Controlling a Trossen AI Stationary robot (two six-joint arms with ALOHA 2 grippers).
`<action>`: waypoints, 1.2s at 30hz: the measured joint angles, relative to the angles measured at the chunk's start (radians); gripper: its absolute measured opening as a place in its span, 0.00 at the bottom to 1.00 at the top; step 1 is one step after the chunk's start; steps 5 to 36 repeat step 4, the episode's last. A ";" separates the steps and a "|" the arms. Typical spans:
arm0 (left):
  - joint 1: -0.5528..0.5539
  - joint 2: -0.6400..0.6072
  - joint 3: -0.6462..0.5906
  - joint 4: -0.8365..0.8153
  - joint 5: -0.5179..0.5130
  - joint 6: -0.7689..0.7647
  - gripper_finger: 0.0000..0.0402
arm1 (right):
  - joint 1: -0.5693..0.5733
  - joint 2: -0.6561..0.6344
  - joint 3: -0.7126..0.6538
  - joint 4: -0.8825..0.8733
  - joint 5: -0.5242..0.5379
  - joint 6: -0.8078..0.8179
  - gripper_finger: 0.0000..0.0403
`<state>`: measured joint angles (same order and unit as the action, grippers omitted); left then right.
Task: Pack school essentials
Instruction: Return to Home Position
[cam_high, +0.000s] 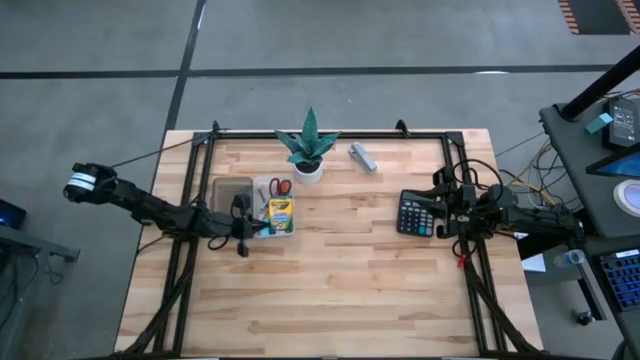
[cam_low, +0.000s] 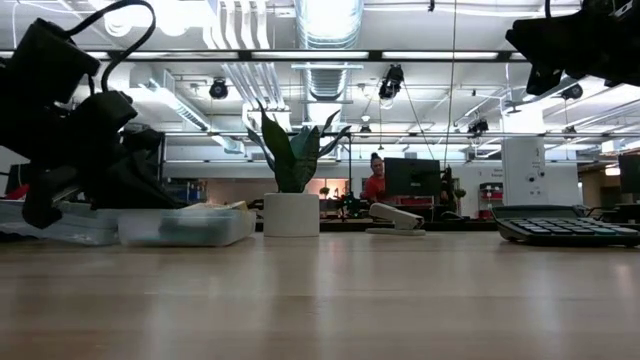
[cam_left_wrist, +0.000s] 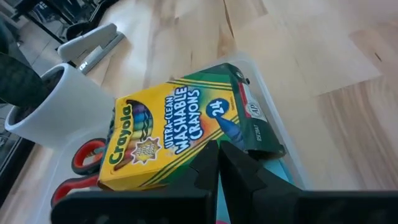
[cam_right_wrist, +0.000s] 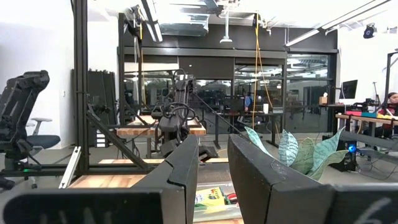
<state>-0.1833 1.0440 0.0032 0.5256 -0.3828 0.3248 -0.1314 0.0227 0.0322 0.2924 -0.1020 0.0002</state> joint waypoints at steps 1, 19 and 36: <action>0.000 0.012 0.000 0.000 0.000 0.000 0.00 | 0.000 0.000 0.000 0.000 0.000 0.000 0.19; 0.000 0.041 0.000 0.001 0.000 0.000 0.00 | 0.000 0.000 0.000 0.000 0.000 0.000 0.19; 0.000 0.041 0.000 0.001 0.000 0.000 0.00 | 0.000 0.000 0.000 0.000 0.000 0.000 0.19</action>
